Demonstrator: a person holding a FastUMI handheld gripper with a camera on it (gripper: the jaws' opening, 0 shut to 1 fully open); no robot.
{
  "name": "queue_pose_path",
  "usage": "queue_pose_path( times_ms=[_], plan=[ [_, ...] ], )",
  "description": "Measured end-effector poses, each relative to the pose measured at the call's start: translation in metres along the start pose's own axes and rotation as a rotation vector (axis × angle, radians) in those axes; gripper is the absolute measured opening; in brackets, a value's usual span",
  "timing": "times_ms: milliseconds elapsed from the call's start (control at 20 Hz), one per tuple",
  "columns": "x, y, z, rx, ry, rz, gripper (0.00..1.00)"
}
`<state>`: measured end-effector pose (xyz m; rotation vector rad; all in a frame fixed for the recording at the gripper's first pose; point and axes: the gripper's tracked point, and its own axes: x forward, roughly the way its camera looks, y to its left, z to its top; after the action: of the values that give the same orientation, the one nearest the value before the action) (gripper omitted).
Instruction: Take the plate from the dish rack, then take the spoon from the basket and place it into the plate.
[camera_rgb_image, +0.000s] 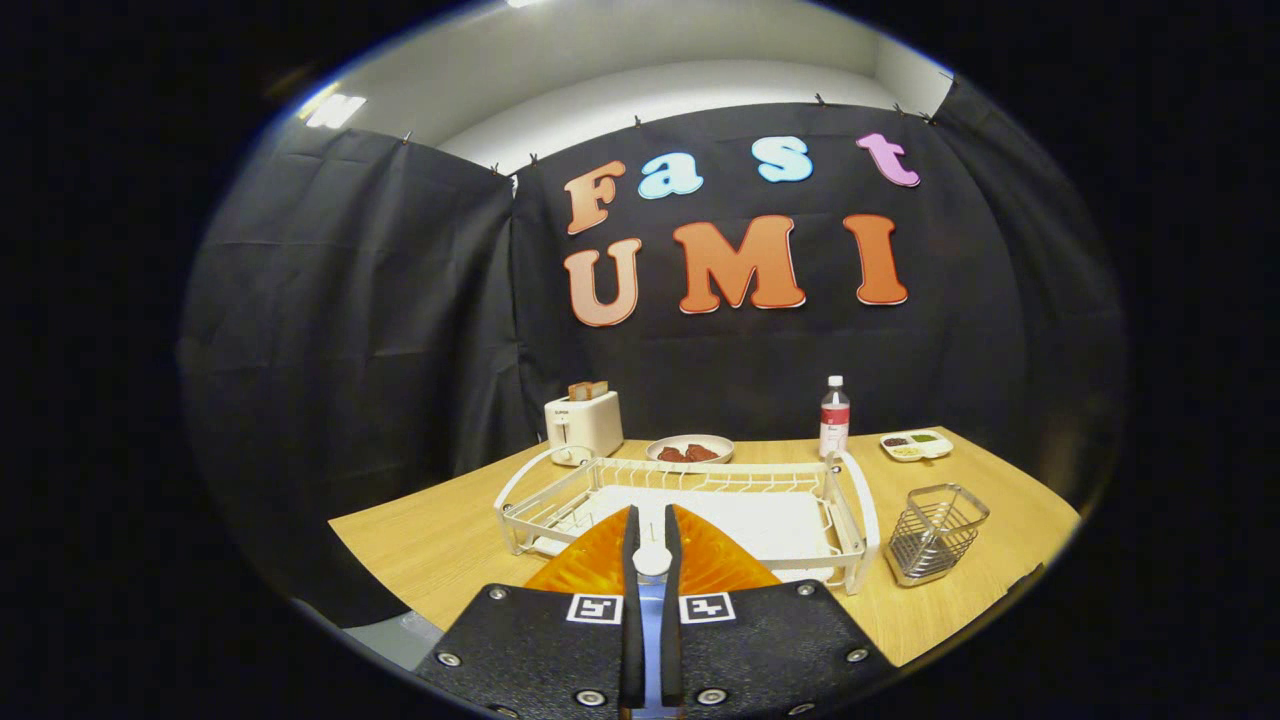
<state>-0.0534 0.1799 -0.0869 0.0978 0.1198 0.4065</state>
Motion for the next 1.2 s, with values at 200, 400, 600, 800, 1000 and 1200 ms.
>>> queue_pose_path(
  times_ms=[200,400,600,800,1000,1200],
  plan=[
    [0.013,0.013,-0.027,0.001,0.050,0.071,0.06],
    [0.022,0.015,-0.041,0.015,0.080,0.101,0.06],
    [0.022,0.007,-0.054,-0.021,0.108,0.088,0.14],
    [0.020,-0.002,-0.052,-0.003,0.115,0.066,0.46],
    [0.019,-0.017,-0.043,0.003,0.097,0.025,0.71],
    [0.014,-0.033,-0.025,0.000,0.077,-0.017,0.83]
  ],
)
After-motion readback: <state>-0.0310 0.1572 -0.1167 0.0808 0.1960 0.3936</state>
